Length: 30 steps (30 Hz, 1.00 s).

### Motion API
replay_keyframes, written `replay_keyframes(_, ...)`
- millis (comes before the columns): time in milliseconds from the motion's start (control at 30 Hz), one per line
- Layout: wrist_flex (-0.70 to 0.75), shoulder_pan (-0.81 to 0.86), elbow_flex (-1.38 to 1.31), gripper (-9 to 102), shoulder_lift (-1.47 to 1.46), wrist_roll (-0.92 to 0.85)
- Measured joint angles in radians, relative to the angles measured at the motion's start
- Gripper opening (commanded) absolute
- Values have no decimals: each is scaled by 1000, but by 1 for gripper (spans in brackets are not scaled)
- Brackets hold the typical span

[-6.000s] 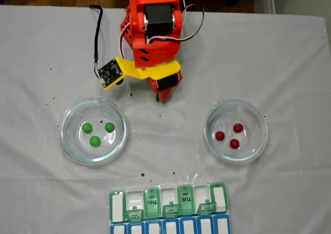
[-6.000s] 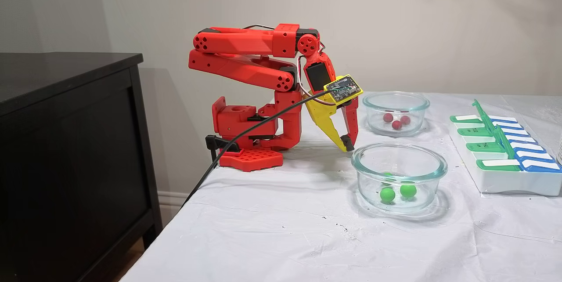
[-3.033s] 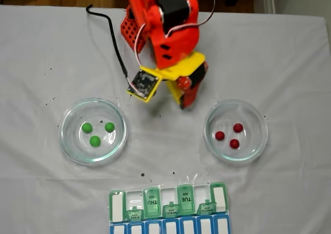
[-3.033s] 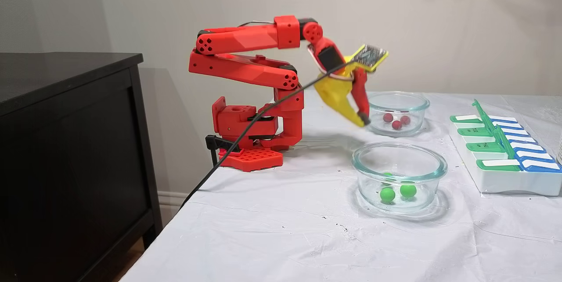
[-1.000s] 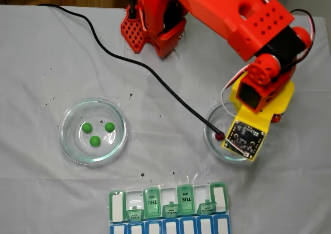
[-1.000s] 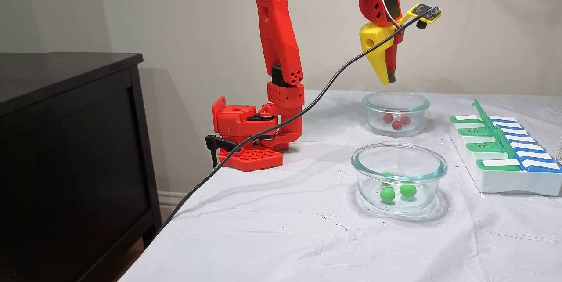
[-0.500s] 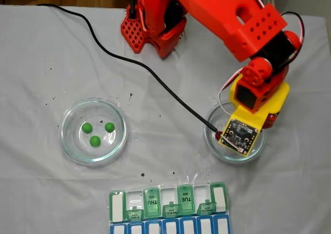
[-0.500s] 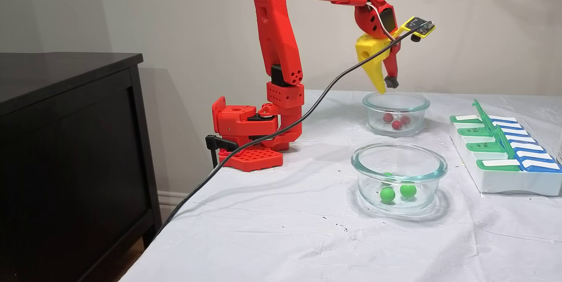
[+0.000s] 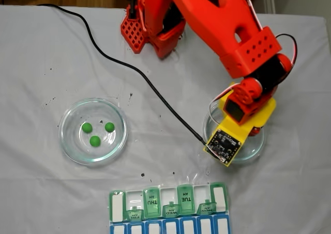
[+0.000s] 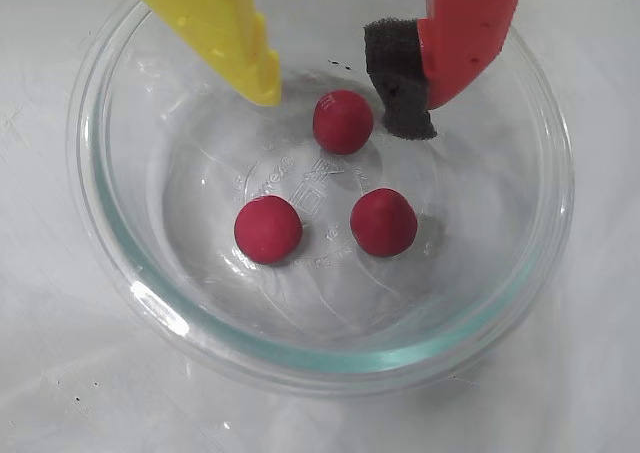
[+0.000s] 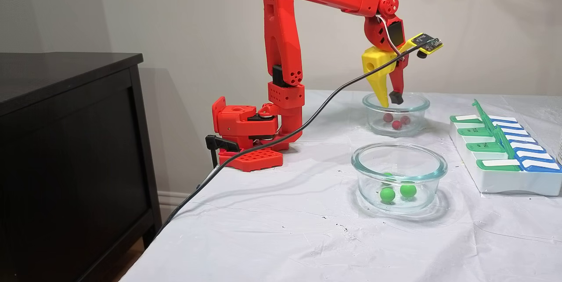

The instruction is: Sort medicines into box.

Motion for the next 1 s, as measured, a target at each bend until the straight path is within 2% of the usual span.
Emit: replay_keyframes(1000, -123, -72, 48, 19, -54, 20)
